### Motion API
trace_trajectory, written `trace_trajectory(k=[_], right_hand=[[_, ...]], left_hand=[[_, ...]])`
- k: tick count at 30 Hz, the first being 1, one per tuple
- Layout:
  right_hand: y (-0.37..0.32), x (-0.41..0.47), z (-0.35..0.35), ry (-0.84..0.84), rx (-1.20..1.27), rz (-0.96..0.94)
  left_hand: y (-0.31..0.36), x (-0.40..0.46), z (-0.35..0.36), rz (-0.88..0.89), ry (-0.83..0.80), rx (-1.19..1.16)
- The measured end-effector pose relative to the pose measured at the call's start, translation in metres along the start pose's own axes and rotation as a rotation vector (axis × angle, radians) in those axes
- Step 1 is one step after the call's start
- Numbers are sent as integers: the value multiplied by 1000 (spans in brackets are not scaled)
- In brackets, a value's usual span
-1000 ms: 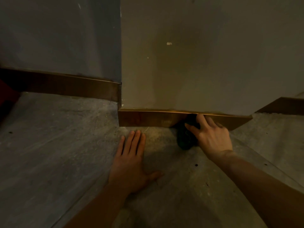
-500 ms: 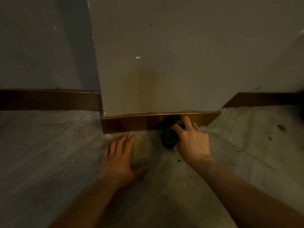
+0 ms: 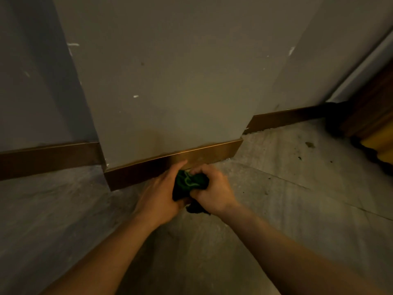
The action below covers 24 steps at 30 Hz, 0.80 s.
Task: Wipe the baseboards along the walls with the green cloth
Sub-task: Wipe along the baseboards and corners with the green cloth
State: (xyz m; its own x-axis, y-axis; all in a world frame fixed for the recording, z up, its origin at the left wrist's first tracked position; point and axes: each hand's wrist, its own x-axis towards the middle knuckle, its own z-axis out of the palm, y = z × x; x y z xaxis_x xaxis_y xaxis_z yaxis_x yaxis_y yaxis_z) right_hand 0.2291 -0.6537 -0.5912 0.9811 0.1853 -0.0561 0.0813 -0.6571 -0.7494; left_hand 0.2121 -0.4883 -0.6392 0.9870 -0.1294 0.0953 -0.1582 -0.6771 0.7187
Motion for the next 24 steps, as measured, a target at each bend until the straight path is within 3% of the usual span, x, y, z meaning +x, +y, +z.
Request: trace_trajectory(k=[3, 8, 13, 18, 24], right_hand=[[9, -14, -7, -120, 176, 15], [17, -29, -8, -97, -349, -206], [17, -35, -13, -42, -601, -385], [11, -29, -8, 13, -537, -390], [22, -22, 13, 92, -203, -283]], left_hand=[[-3, -9, -2, 91, 4, 73], [4, -15, -4, 146, -67, 214], [15, -10, -13, 217, -71, 413], [19, -7, -20, 181, -2, 481], [20, -2, -9, 13, 60, 301]])
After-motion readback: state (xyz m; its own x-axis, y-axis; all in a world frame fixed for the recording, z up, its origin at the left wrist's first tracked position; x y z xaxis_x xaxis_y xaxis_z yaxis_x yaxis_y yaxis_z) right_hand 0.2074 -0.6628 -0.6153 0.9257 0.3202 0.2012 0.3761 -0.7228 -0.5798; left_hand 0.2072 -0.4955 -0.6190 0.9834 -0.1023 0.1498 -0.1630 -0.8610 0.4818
